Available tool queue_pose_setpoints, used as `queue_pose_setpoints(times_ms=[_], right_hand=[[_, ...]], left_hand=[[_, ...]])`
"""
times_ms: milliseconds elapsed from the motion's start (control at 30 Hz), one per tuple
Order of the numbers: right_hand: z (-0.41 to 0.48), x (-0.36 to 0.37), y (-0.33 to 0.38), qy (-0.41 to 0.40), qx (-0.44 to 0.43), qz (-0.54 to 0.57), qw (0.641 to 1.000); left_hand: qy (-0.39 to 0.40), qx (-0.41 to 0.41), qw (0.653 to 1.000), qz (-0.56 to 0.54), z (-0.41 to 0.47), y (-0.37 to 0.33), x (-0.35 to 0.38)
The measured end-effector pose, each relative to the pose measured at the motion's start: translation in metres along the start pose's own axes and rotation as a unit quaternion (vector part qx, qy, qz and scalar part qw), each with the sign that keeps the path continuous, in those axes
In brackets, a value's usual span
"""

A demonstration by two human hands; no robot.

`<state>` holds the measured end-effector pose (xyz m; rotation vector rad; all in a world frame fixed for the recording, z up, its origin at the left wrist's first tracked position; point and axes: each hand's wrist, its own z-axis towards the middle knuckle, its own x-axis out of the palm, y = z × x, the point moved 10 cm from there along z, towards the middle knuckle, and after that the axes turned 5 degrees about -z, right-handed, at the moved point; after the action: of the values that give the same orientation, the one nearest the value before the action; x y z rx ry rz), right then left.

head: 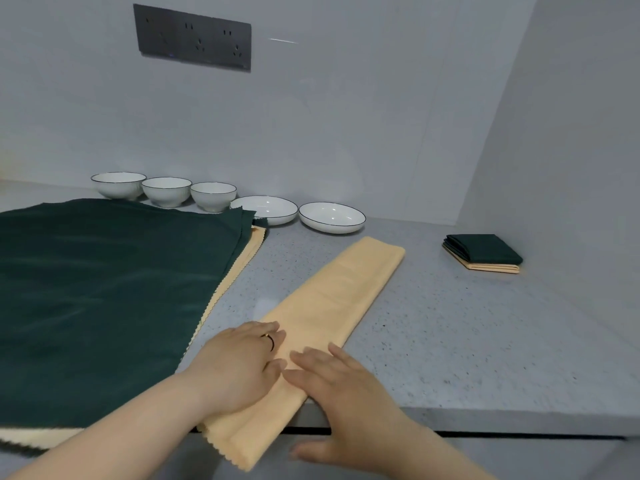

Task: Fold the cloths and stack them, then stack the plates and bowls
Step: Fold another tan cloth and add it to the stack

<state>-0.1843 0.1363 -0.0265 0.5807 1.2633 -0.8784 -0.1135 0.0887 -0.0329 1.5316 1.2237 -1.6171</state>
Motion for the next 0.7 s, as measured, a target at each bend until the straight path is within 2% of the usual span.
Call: queue_pose_setpoints(times_ms=[133,300,467,567,700], right_hand=[[-0.009,-0.014,0.001,-0.106,-0.015,0.083,0.991],[-0.029,-0.026,-0.028,-0.147,0.028,0.164,0.975],[-0.051,-0.03,-0.061,-0.149,0.111,0.237,0.954],[-0.059,-0.03,-0.07,-0.105,0.162,0.322,0.927],[-0.06,-0.029,-0.086,-0.066,0.206,0.342,0.914]], left_hand=[[0.013,0.019,1.0,-0.02,-0.018,-0.009,-0.003],[0.028,0.041,0.987,-0.155,-0.019,-0.011,-0.018],[-0.04,0.067,0.984,-0.162,0.026,-0.006,-0.026],[-0.036,0.066,0.986,-0.152,0.047,-0.004,-0.02],[-0.047,0.084,0.988,-0.121,0.057,-0.006,-0.015]])
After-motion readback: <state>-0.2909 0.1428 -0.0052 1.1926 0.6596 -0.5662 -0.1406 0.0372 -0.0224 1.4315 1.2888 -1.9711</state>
